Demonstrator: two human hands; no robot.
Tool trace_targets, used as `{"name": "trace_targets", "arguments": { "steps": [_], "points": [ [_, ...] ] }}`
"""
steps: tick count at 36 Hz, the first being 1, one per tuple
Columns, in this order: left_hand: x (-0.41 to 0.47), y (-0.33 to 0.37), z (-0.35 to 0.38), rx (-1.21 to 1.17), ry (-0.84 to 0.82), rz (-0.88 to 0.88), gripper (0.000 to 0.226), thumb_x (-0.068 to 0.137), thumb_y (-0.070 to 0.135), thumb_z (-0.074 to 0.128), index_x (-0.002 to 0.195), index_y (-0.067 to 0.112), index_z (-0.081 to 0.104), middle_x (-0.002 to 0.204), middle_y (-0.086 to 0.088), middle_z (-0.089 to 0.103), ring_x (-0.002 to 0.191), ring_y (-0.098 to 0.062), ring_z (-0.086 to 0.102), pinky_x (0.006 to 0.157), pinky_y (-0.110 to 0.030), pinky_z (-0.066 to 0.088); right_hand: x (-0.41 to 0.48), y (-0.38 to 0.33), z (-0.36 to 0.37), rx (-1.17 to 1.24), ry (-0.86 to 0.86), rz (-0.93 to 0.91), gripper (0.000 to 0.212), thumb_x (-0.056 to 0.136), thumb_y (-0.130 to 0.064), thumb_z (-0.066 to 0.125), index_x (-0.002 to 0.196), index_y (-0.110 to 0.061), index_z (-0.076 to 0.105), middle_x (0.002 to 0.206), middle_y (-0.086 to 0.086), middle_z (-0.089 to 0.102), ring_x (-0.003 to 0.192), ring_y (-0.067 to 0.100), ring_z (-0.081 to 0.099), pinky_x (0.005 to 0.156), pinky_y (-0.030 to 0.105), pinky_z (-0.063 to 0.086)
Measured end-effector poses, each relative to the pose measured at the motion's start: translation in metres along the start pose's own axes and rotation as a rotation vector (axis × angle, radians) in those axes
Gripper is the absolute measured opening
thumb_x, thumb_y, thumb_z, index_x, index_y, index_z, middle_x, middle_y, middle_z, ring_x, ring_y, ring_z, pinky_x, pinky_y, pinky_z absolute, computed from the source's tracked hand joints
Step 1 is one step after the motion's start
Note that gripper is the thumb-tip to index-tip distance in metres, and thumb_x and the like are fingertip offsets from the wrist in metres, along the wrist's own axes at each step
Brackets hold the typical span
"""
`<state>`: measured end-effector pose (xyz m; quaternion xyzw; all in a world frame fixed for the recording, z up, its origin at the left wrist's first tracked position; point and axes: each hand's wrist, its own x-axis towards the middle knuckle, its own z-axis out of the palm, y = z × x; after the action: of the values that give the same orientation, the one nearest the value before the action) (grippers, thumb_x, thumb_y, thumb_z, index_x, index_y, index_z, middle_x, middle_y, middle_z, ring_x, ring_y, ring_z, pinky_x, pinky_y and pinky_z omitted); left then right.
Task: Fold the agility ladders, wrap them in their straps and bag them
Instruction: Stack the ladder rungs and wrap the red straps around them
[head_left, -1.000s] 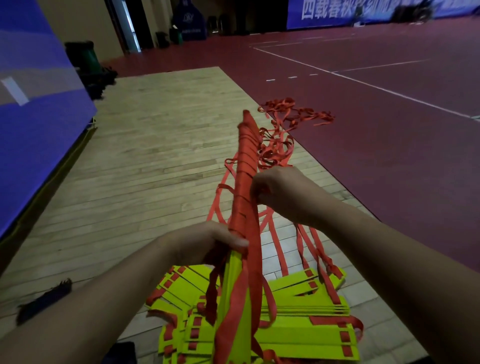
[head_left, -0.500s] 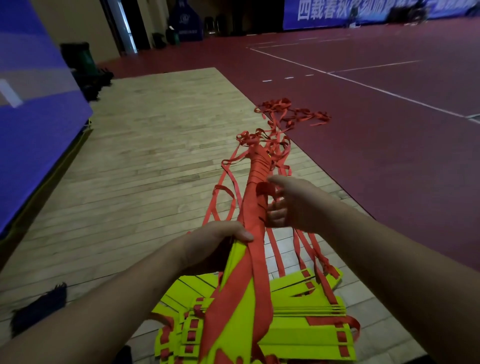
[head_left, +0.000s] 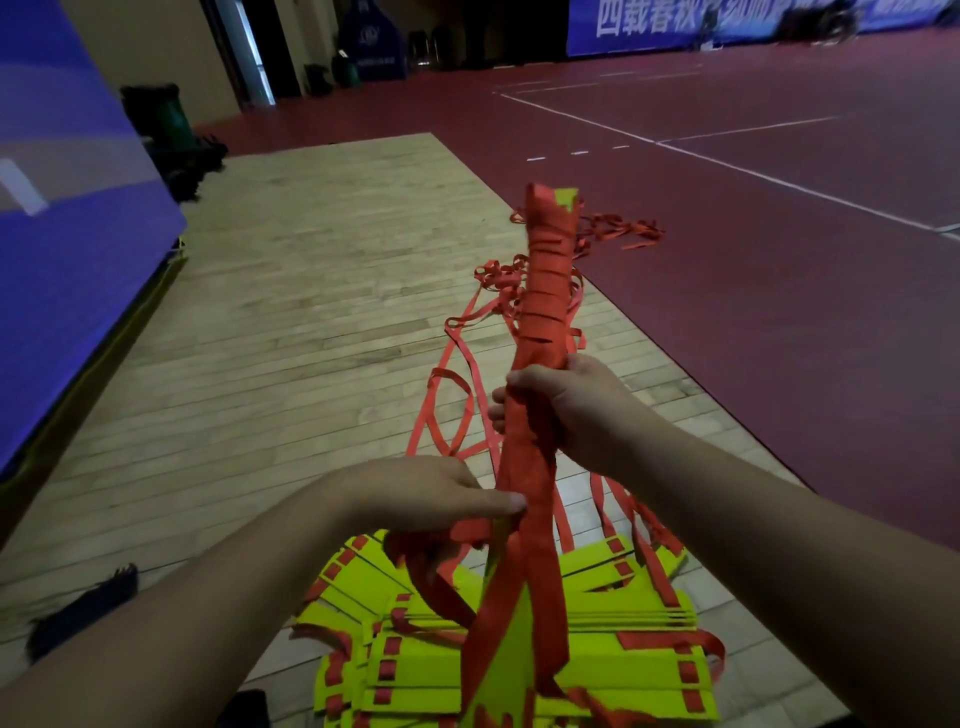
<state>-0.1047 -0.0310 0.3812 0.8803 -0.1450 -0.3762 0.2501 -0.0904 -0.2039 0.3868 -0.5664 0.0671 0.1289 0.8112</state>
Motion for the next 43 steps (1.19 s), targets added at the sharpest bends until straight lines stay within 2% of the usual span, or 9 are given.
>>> {"name": "trace_targets", "arguments": {
  "steps": [4, 9, 15, 18, 21, 26, 31, 37, 43],
  "points": [
    [0.003, 0.008, 0.014, 0.248, 0.275, 0.013, 0.067, 0.085, 0.077, 0.049, 0.096, 0.012, 0.062, 0.076, 0.0, 0.067, 0.071, -0.02, 0.066, 0.071, -0.036, 0.057, 0.008, 0.008, 0.003, -0.133, 0.273, -0.127, 0.019, 0.095, 0.001, 0.057, 0.114, -0.002, 0.052, 0.092, 0.02, 0.063, 0.077, 0.03, 0.07, 0.07, 0.04, 0.062],
    [0.007, 0.017, 0.039, 0.708, 0.599, 0.02, 0.049, 0.085, 0.066, 0.057, 0.096, 0.022, 0.039, 0.091, 0.001, 0.058, 0.081, -0.022, 0.057, 0.063, -0.03, 0.036, 0.012, 0.003, 0.009, 0.055, 0.424, -0.062, 0.011, 0.094, 0.006, 0.054, 0.097, -0.004, 0.053, 0.09, 0.019, 0.054, 0.075, 0.029, 0.061, 0.057, 0.034, 0.056],
    [0.004, 0.016, 0.015, 0.05, 0.379, 0.201, 0.025, 0.086, 0.039, 0.065, 0.084, 0.015, 0.059, 0.071, 0.004, 0.059, 0.06, -0.008, 0.056, 0.054, -0.025, 0.045, 0.002, -0.01, -0.005, 0.315, 0.065, -0.044, 0.022, 0.091, -0.012, 0.068, 0.109, -0.002, 0.062, 0.091, 0.01, 0.061, 0.078, 0.022, 0.062, 0.078, 0.037, 0.057],
    [-0.006, 0.016, 0.011, -0.385, 0.2, 0.301, 0.039, 0.065, 0.048, 0.072, 0.087, 0.015, 0.069, 0.084, -0.006, 0.071, 0.076, -0.016, 0.066, 0.077, -0.037, 0.056, -0.003, -0.007, 0.004, 0.398, -0.183, 0.034, 0.034, 0.085, -0.024, 0.067, 0.114, -0.008, 0.062, 0.087, 0.007, 0.064, 0.069, 0.019, 0.065, 0.067, 0.032, 0.059],
    [-0.011, 0.019, 0.015, -0.638, 0.139, 0.343, 0.019, 0.068, 0.031, 0.075, 0.079, 0.016, 0.071, 0.08, -0.006, 0.071, 0.073, -0.017, 0.067, 0.07, -0.029, 0.055, -0.003, -0.001, 0.015, 0.342, -0.289, 0.09, 0.023, 0.079, -0.025, 0.067, 0.093, -0.007, 0.064, 0.074, 0.005, 0.061, 0.061, 0.017, 0.06, 0.061, 0.026, 0.055],
    [-0.015, 0.018, 0.012, -0.653, 0.159, 0.265, 0.038, 0.066, 0.045, 0.082, 0.091, 0.017, 0.074, 0.097, -0.011, 0.076, 0.091, -0.03, 0.071, 0.095, -0.048, 0.052, 0.0, -0.01, 0.014, 0.25, -0.225, 0.066, 0.011, 0.088, -0.018, 0.061, 0.08, -0.012, 0.058, 0.063, 0.003, 0.057, 0.06, 0.017, 0.055, 0.059, 0.027, 0.05],
    [-0.018, 0.014, 0.01, -0.545, 0.119, 0.215, 0.04, 0.077, 0.053, 0.075, 0.101, 0.021, 0.073, 0.105, 0.0, 0.077, 0.102, -0.021, 0.071, 0.105, -0.045, 0.049, -0.002, -0.012, 0.006, 0.102, -0.089, 0.027, 0.011, 0.092, -0.015, 0.065, 0.092, -0.011, 0.055, 0.072, 0.006, 0.058, 0.061, 0.015, 0.058, 0.057, 0.026, 0.054],
    [-0.021, 0.011, 0.012, -0.661, 0.046, 0.328, 0.013, 0.083, 0.026, 0.075, 0.093, 0.018, 0.075, 0.094, -0.002, 0.076, 0.087, -0.015, 0.072, 0.08, -0.027, 0.057, -0.008, -0.002, 0.004, 0.093, -0.3, 0.073, 0.033, 0.096, -0.027, 0.058, 0.123, -0.007, 0.056, 0.116, 0.029, 0.065, 0.104, 0.035, 0.064, 0.081, 0.037, 0.06],
    [-0.022, 0.01, 0.009, -0.875, 0.012, 0.367, 0.017, 0.077, 0.02, 0.065, 0.087, 0.011, 0.074, 0.08, -0.008, 0.073, 0.069, -0.019, 0.071, 0.062, -0.028, 0.058, -0.003, 0.006, -0.004, 0.035, -0.47, 0.219, 0.053, 0.088, -0.046, 0.056, 0.13, -0.015, 0.064, 0.112, 0.023, 0.067, 0.089, 0.029, 0.071, 0.087, 0.042, 0.058]
  ]
}}
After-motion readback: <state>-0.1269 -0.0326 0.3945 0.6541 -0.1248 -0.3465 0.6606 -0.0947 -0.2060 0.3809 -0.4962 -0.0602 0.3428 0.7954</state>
